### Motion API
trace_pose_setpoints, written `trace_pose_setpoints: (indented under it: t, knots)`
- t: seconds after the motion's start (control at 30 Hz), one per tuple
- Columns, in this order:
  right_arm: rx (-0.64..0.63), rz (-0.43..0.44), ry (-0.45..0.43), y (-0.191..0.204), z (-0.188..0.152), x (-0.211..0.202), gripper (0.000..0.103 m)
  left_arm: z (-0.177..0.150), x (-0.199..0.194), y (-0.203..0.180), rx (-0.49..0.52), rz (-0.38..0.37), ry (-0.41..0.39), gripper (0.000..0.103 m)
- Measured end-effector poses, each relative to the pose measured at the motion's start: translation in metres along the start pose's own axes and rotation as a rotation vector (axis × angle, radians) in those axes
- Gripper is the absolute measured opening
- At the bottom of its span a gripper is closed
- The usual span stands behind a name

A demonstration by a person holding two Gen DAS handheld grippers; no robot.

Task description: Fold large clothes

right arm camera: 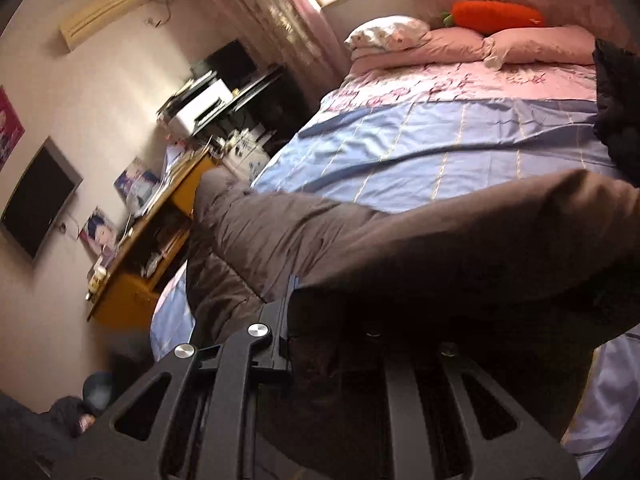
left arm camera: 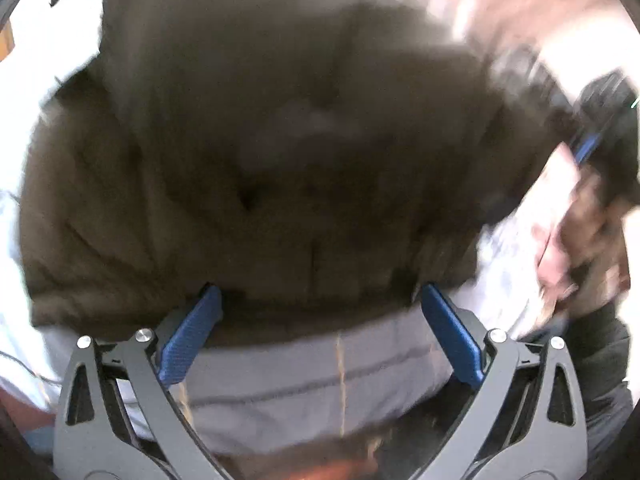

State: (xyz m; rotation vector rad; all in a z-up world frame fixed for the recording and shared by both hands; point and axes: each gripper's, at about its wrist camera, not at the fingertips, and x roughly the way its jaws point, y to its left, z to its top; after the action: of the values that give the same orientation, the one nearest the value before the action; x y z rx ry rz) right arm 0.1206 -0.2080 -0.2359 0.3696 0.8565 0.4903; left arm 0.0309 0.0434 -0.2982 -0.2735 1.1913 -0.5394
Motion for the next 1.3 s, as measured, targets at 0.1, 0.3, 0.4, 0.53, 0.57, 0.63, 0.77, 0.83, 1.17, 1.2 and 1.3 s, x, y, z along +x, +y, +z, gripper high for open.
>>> trace_pose_setpoints:
  t: [0.1,0.3,0.4,0.53,0.57,0.63,0.77,0.83,1.17,1.2,1.3]
  knots:
    - [-0.087,-0.010,0.085,0.017,-0.026,-0.003,0.016,0.008,-0.048,0.014,-0.052,-0.026,-0.176,0.101]
    - [-0.197,-0.117,0.329,0.033,-0.101,0.005,0.019,0.000,-0.145,-0.001,-0.006,-0.070,-0.491,0.101]
    - [-0.146,-0.165,0.413,0.027,-0.132,0.015,0.022,0.011,-0.152,-0.038,0.098,0.016,-0.518,0.101]
    - [-0.120,-0.239,0.470,0.028,-0.160,0.028,0.024,0.049,-0.106,-0.049,0.147,0.103,-0.385,0.101]
    - [-0.106,-0.246,0.472,0.026,-0.163,0.028,0.024,0.057,-0.085,-0.040,0.134,0.131,-0.304,0.101]
    - [-0.056,-0.249,0.469,0.020,-0.167,0.027,0.028,0.051,-0.038,-0.029,0.096,0.177,-0.163,0.101]
    - [0.083,-0.269,0.451,-0.001,-0.171,0.016,0.078,0.034,-0.003,-0.008,0.090,0.318,-0.057,0.101]
    - [0.158,-0.358,0.449,-0.016,-0.175,0.008,0.095,0.026,0.001,-0.006,0.100,0.336,-0.038,0.101]
    - [0.389,-0.551,0.194,-0.019,-0.173,-0.097,0.080,0.021,0.026,-0.002,0.116,0.464,0.025,0.101]
    - [0.318,-0.603,0.137,-0.003,-0.160,-0.103,0.079,0.018,0.027,-0.004,0.121,0.481,0.036,0.101]
    - [0.138,-0.548,0.084,0.034,-0.137,-0.087,0.077,0.011,0.036,0.000,0.105,0.504,0.083,0.101]
